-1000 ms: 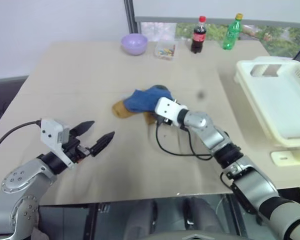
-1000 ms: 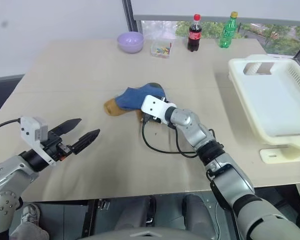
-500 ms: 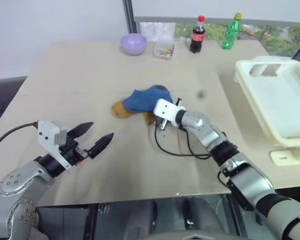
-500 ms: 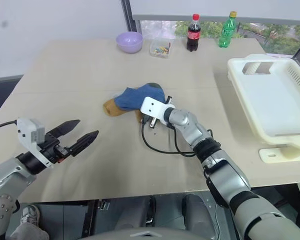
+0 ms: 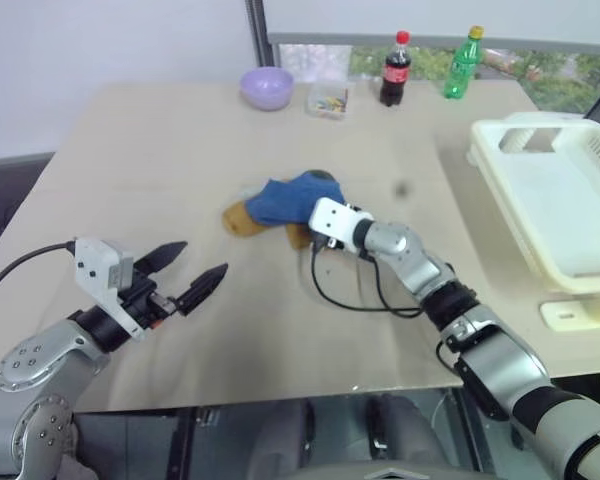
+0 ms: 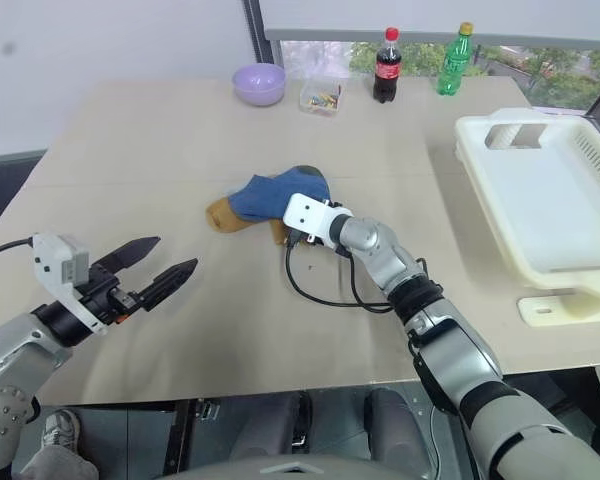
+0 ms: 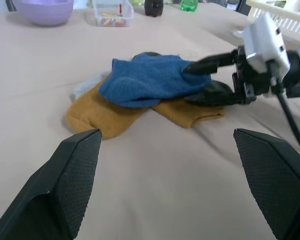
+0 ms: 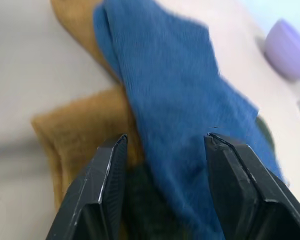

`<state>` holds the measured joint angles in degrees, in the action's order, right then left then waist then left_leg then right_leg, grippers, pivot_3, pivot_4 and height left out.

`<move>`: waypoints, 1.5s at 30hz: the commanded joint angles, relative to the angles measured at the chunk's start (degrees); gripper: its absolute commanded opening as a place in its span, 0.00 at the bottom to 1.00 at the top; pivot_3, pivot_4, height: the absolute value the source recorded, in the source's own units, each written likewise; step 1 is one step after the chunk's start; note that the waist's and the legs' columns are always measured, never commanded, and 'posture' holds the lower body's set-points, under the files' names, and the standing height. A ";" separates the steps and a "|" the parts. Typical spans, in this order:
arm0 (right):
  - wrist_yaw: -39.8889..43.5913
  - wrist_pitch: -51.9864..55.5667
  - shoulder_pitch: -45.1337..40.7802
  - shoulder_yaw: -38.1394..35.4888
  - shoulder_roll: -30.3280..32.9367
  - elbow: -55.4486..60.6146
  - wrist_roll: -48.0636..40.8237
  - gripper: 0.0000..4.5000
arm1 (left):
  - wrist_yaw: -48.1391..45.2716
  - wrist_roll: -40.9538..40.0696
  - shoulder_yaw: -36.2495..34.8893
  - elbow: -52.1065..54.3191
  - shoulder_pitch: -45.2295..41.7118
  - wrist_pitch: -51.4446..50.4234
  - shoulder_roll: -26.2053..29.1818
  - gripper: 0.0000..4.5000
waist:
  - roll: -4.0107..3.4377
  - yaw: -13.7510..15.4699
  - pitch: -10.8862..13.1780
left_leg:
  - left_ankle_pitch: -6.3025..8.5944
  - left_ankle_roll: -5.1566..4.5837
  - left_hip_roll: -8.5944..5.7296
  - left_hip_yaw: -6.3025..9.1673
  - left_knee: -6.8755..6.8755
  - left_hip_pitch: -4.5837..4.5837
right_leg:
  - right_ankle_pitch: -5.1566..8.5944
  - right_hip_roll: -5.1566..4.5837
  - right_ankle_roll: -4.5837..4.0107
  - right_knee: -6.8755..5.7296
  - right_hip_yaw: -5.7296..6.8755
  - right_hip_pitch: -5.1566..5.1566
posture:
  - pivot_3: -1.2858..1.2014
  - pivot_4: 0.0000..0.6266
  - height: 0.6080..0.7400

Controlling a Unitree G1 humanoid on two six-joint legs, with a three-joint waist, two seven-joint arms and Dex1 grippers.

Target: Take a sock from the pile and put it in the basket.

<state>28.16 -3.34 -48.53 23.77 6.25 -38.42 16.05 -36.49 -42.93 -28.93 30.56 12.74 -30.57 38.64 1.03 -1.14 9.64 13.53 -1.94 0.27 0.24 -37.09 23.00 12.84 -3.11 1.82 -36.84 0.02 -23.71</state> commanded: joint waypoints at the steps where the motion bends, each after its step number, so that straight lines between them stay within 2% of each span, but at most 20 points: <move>1: -0.82 -0.93 -2.00 -0.82 -0.20 0.00 0.56 0.23 | -0.38 0.01 -0.82 1.11 -0.19 0.83 0.31 1.00 | 0.00 -0.01 0.00 | 0.00 0.00 0.00 0.00 0.00 0.00 | 0.00 0.00 0.00 0.00 0.00 0.00 | 0.52 0.24 1.00; 3: -0.79 -1.10 -2.09 -0.98 -0.26 -0.15 0.60 0.06 | -0.36 0.16 -0.91 1.04 -0.10 0.98 0.17 1.00 | 0.00 -0.02 0.00 | 0.00 0.00 0.00 0.00 0.00 0.00 | 0.00 0.00 0.00 0.00 0.00 0.00 | 0.52 0.24 1.00; 4: -0.76 -1.19 -2.16 -1.13 -0.32 -0.13 0.54 0.03 | -0.33 0.22 -0.95 1.02 -0.07 1.02 0.11 1.00 | -0.01 -0.02 0.00 | 0.00 0.00 0.00 0.00 0.00 0.00 | 0.00 0.01 0.00 0.00 0.00 0.00 | 0.52 0.24 1.00; 14: 3.09 1.55 -0.93 -1.72 -0.54 5.57 -1.49 0.03 | -0.31 0.83 -0.63 1.13 0.42 1.45 -0.45 1.00 | -0.02 -0.04 0.02 | 0.00 0.00 0.00 0.00 0.00 0.00 | 0.00 0.00 0.00 0.00 0.00 0.00 | 0.52 0.24 1.00; 22: 13.19 15.62 3.10 -2.51 1.19 20.09 -7.17 0.03 | -0.64 1.32 -0.06 0.96 0.57 1.52 -0.52 1.00 | -0.02 0.13 0.02 | 0.01 0.00 0.01 0.03 0.02 0.01 | 0.00 -0.03 0.01 0.01 0.02 0.00 | 0.52 0.24 1.00; 26: 17.02 18.73 5.19 -0.74 4.00 25.73 -6.88 0.03 | -0.69 1.47 0.35 0.78 0.38 1.53 -0.53 1.00 | -0.03 0.21 0.03 | 0.01 0.00 0.01 0.04 0.02 0.01 | 0.00 -0.05 0.00 0.01 0.04 0.00 | 0.52 0.24 1.00; 33: 25.30 18.16 11.03 2.73 13.23 36.81 -6.25 0.03 | -1.27 1.76 1.15 0.20 0.01 1.29 -0.01 1.00 | -0.02 0.30 0.05 | 0.01 0.00 0.01 0.03 0.02 0.02 | 0.02 -0.04 -0.02 0.04 0.05 0.00 | 0.52 0.24 1.00; 39: 32.58 17.37 15.99 2.81 21.69 45.66 -8.40 0.03 | -2.56 2.68 2.74 -0.48 0.47 1.04 0.56 1.00 | -0.01 0.35 0.08 | 0.02 0.00 0.01 0.03 0.02 0.02 | 0.03 -0.01 -0.01 0.05 0.07 0.00 | 0.52 0.24 1.00; 42: 35.48 20.02 16.32 2.24 22.99 47.43 -11.12 0.03 | -3.62 3.32 4.30 -1.15 0.15 0.80 1.07 1.00 | 0.00 0.35 0.10 | 0.01 -0.01 0.02 0.01 0.01 0.01 | 0.04 0.00 0.00 0.06 0.07 0.01 | 0.52 0.24 1.00; 45: 36.76 22.63 16.17 1.83 23.28 49.12 -13.20 0.31 | -5.07 3.72 5.69 -2.21 -0.31 0.56 1.83 1.00 | 0.03 0.35 0.11 | 0.01 -0.01 0.05 0.01 0.00 0.01 | 0.04 0.06 -0.01 0.05 0.07 0.01 | 0.52 0.24 1.00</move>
<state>64.12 18.31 -32.04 26.71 29.46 8.01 4.43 -40.56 -39.48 -23.17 28.18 12.80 -30.21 39.34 1.06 -0.79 9.75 13.54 -1.95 0.33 0.26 -37.10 23.00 12.88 -3.03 1.81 -36.79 0.10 -23.70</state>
